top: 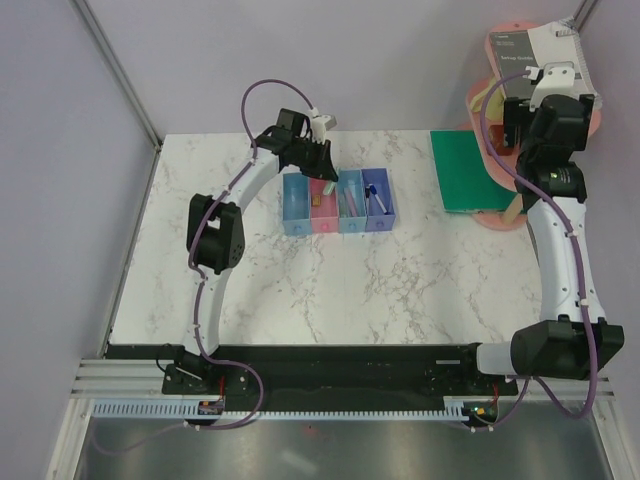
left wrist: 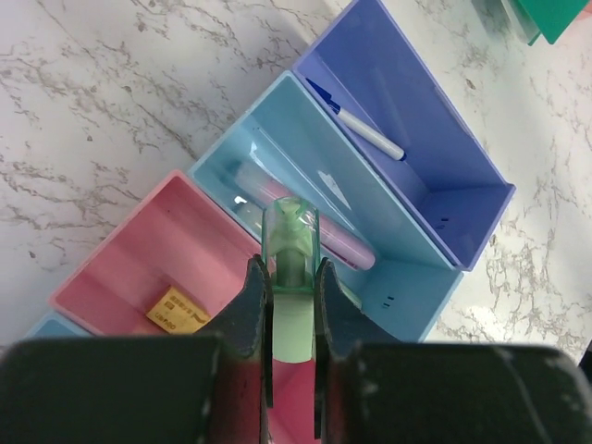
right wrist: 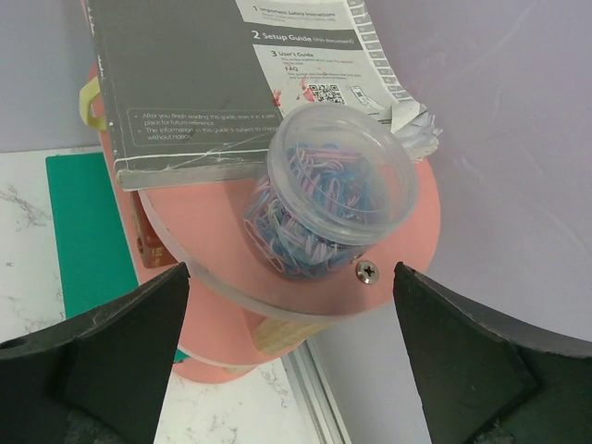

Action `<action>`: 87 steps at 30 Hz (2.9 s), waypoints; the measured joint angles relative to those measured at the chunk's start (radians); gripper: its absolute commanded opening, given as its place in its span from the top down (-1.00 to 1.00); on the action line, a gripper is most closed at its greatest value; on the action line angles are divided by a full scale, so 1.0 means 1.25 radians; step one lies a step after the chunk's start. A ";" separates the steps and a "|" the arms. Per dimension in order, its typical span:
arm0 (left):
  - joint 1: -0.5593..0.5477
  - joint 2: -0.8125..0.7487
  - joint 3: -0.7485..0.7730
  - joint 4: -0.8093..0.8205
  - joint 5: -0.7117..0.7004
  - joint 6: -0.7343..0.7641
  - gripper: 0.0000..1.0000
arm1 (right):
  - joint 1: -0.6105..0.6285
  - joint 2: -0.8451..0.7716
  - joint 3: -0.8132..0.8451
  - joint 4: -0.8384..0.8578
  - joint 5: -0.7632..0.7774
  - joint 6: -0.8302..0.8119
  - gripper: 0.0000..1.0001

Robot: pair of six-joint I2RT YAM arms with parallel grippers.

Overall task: Sort the stationery into containers
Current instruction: Place the pen in the storage box, then pick up the stationery from the corner of the board.

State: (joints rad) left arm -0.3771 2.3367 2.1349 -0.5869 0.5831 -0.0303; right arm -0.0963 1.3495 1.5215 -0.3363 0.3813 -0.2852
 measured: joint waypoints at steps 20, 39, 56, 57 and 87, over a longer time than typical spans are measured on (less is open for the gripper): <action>0.005 -0.001 -0.070 0.020 -0.042 0.004 0.07 | -0.102 0.044 0.078 0.049 -0.067 0.098 -0.96; 0.005 -0.118 -0.188 0.036 -0.048 0.030 0.06 | -0.159 0.088 0.071 0.061 -0.257 0.241 -0.70; 0.005 -0.179 -0.268 0.036 -0.048 0.041 0.06 | -0.163 0.080 0.058 0.083 -0.260 0.252 0.81; 0.005 -0.188 -0.273 0.036 -0.047 0.042 0.06 | -0.163 0.078 0.058 0.081 -0.260 0.252 0.84; 0.005 -0.467 -0.451 0.028 0.220 0.091 -0.99 | -0.158 -0.096 0.058 -0.204 -0.809 0.235 0.99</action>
State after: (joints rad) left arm -0.3710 1.7527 1.5715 -0.5514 0.8577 0.0834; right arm -0.2943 1.2297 1.5940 -0.5919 -0.6296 0.0086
